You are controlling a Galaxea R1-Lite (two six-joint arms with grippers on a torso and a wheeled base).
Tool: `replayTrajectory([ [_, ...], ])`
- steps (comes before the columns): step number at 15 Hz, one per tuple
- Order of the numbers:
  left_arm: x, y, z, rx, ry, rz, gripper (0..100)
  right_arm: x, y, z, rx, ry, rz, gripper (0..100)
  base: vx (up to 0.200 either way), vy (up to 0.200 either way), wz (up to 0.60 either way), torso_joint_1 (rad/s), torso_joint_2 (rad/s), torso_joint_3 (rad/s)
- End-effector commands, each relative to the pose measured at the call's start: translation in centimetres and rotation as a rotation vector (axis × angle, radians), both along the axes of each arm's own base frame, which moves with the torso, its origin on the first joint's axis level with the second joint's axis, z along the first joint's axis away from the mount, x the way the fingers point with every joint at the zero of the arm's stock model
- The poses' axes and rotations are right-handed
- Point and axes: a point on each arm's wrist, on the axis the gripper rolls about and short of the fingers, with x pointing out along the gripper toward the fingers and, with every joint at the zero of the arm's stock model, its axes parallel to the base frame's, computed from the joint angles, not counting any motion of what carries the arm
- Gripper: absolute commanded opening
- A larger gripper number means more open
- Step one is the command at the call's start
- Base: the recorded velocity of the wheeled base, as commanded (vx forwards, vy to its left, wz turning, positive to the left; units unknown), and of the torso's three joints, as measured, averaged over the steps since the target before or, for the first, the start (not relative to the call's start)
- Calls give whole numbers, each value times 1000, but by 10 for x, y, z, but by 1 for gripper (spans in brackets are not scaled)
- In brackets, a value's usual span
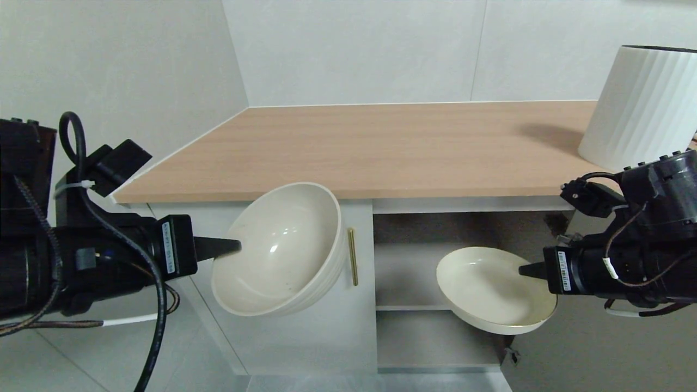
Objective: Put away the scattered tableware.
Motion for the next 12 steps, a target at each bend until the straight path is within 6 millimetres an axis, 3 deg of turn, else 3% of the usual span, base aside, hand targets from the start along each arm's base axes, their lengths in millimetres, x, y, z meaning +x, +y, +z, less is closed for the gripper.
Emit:
replayTrajectory([
  [1, 2, -1, -2, 3, 7, 1, 0, 1, 1, -1, -2, 6, 1, 0, 0, 0, 0, -139, 461, 300],
  [6, 2, -1, -2, 4, 10, -1, 0, 1, 1, -1, -3, 5, 2, 0, 0, 0, 0, -80, 386, 285],
  [11, 3, -1, -3, 6, 14, -1, 0, 2, 1, -3, -10, 8, 6, 0, 0, 0, 0, -11, 36, 21],
  [12, 6, -4, -8, 13, 36, -6, 0, 10, 6, -10, -15, 6, 14, 0, 0, 0, 0, 0, 0, 0],
])
